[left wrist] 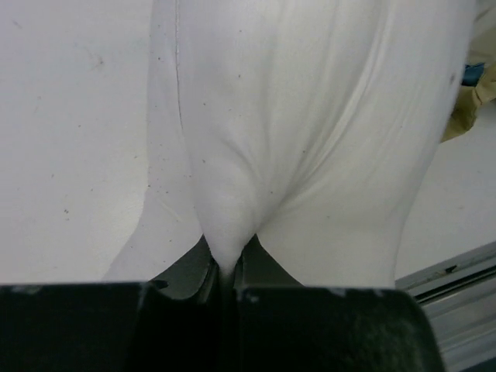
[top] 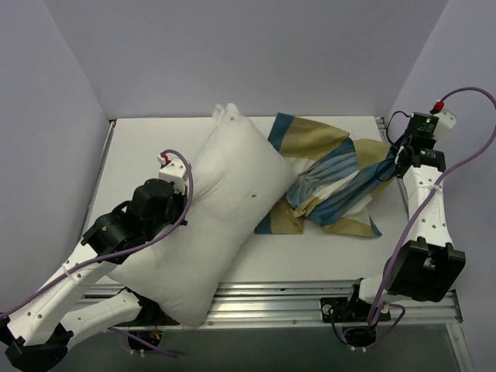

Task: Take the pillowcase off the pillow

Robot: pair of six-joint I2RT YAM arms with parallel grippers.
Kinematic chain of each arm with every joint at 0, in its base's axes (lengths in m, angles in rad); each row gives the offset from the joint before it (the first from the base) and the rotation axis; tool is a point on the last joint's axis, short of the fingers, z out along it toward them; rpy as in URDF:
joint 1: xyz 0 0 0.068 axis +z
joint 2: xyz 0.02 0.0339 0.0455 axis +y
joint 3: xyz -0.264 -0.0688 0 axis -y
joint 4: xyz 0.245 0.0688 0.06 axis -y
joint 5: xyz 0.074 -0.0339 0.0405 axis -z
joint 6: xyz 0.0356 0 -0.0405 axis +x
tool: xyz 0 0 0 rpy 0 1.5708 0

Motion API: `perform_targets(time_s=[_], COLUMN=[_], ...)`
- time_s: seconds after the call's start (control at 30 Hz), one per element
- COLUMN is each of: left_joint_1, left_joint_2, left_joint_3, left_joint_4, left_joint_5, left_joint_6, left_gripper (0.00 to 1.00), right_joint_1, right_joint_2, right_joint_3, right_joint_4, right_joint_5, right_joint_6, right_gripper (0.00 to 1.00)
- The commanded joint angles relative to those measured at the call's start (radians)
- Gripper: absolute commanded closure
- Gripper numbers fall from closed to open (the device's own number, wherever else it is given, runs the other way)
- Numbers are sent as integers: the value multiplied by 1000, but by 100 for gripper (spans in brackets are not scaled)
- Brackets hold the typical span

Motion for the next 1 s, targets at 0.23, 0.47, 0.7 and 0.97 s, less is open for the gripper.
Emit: perform_targets(time_s=[0.23, 0.47, 0.7, 0.97], left_joint_1=[126, 296, 520, 565], left_joint_2=[-12, 163, 396, 528], left_joint_3=[54, 139, 298, 348], left_joint_4=[58, 214, 377, 513], left_joint_5=[-25, 16, 178, 188], left_joint_6=[-15, -25, -156, -202], left_gripper=[98, 98, 98, 86], right_joint_1=[35, 73, 75, 112], right_joint_2=[-15, 2, 59, 164], right_joint_3=[20, 192, 370, 407], right_joint_4=[117, 145, 240, 523], right_joint_5=[-97, -141, -235, -307], right_joint_6=[-30, -69, -70, -81], right_gripper=[100, 100, 100, 100])
